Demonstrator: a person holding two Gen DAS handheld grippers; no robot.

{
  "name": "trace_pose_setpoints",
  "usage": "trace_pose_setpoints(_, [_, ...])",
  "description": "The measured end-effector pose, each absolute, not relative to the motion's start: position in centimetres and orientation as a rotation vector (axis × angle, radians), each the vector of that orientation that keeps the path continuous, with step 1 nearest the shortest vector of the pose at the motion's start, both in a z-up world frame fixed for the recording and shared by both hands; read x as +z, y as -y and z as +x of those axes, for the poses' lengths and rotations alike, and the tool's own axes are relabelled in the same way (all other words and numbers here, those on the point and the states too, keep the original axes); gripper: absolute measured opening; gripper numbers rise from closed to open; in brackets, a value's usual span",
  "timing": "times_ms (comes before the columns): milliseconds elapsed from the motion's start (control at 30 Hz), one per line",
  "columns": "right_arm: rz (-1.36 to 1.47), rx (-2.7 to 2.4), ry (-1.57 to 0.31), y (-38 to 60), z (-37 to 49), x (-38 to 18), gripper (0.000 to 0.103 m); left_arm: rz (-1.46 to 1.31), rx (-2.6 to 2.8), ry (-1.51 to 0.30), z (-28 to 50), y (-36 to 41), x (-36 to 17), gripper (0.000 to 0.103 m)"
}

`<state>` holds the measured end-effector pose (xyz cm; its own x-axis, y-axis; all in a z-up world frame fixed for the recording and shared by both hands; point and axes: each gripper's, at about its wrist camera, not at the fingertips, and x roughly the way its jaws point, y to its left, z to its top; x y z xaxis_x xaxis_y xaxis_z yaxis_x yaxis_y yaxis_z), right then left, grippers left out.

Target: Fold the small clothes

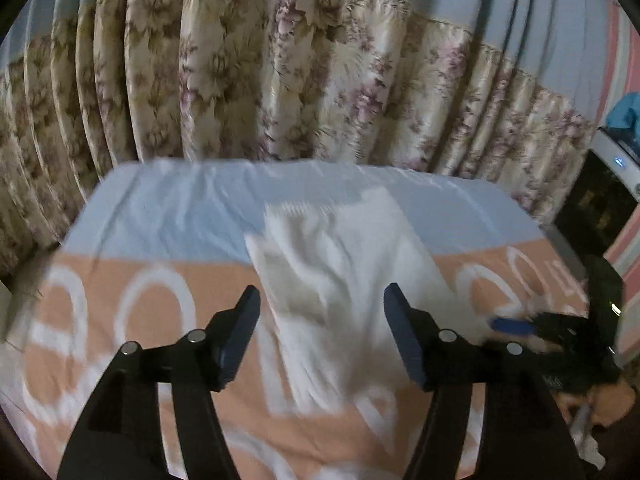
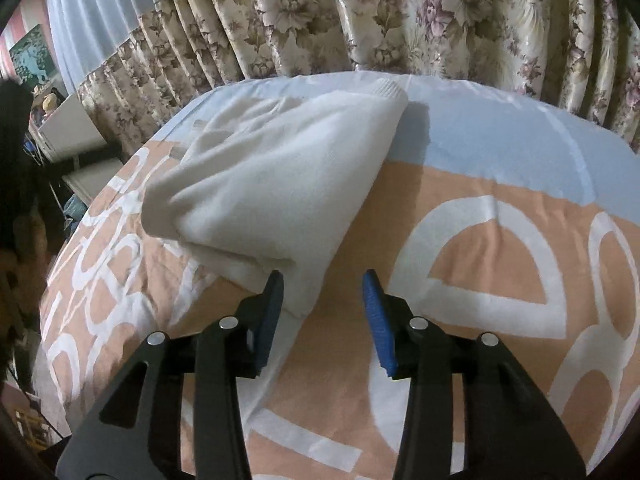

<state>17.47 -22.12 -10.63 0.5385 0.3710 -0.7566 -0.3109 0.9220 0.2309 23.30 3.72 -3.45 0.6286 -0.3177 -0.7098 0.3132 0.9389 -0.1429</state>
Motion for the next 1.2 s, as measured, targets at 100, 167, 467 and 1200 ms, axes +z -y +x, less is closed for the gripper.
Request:
trace_pose_setpoints(100, [0.093, 0.385, -0.887, 22.2, 18.2, -9.9, 0.045, -0.008, -0.335, -0.862, 27.5, -3.4, -4.4, 0.067])
trace_pose_setpoints(167, [0.107, 0.376, -0.865, 22.2, 18.8, -9.4, 0.049, -0.029, -0.326, -0.898, 29.7, -3.3, -5.4, 0.067])
trace_pose_setpoints(467, [0.126, 0.356, -0.857, 21.5, 23.2, -8.9, 0.057, -0.037, -0.301, -1.031, 35.5, -2.0, -9.9, 0.066])
trace_pose_setpoints(1200, [0.140, 0.374, -0.892, 20.1, 25.3, -10.4, 0.061, 0.306, -0.260, -0.917, 36.2, -1.3, -12.6, 0.028])
